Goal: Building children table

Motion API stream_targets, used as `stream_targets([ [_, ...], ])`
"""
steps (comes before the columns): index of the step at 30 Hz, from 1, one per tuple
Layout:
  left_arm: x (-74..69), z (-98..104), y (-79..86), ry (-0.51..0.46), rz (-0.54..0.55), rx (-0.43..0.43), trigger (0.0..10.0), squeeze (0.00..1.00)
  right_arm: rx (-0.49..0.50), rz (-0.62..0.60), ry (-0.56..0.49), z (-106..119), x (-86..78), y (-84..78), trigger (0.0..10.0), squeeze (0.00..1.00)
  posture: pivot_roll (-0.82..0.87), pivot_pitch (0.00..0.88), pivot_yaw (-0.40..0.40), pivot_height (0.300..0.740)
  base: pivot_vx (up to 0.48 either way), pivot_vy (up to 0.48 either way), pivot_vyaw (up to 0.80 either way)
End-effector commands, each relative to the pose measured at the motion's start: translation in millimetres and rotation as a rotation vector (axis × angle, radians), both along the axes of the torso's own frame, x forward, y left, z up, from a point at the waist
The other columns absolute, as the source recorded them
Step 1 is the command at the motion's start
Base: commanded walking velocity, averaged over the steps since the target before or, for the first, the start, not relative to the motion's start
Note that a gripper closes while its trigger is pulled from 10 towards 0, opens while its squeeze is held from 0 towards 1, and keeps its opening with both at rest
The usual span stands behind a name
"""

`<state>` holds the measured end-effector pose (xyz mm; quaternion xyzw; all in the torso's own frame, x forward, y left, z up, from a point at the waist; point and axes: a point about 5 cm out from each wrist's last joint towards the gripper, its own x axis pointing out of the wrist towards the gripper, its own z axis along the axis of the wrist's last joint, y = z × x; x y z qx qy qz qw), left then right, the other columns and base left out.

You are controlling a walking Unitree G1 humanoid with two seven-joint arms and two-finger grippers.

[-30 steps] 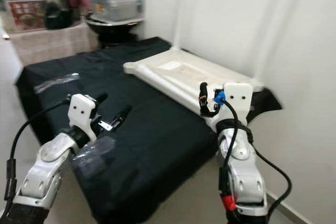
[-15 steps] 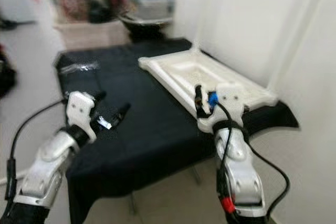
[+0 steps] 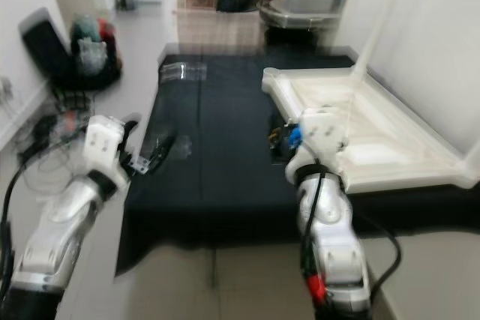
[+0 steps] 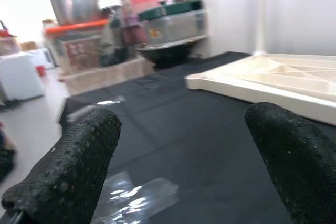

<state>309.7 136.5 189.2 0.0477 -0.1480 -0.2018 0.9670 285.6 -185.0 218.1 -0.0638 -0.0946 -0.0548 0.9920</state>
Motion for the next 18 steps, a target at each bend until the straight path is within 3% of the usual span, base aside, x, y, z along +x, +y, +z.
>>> stream_targets([
  [1, 0.3, 2.2, 2.0, -0.012, -0.002, 0.015, 10.0, 0.0, 0.01, -0.001, -0.008, 2.4, 2.7, 2.1, 10.0, 0.0, 0.04, 0.0, -0.06, 0.74, 0.431, 0.0, 0.0],
  [15, 1.0, 2.5, 1.7, -0.012, 0.0, 0.008, 10.0, 0.0, 0.016, -0.016, 0.001, 0.8, 3.8, -0.5, 10.0, 0.0, 0.04, 0.0, -0.063, 0.74, 0.384, 0.0, 0.0],
  [18, 0.5, 2.1, 1.4, -0.014, 0.007, 0.005, 10.0, 0.0, 0.013, -0.017, 0.001, 0.4, 4.6, -0.6, 10.0, 0.0, 0.04, 0.0, -0.068, 0.74, 0.0, 0.0, 0.0],
])
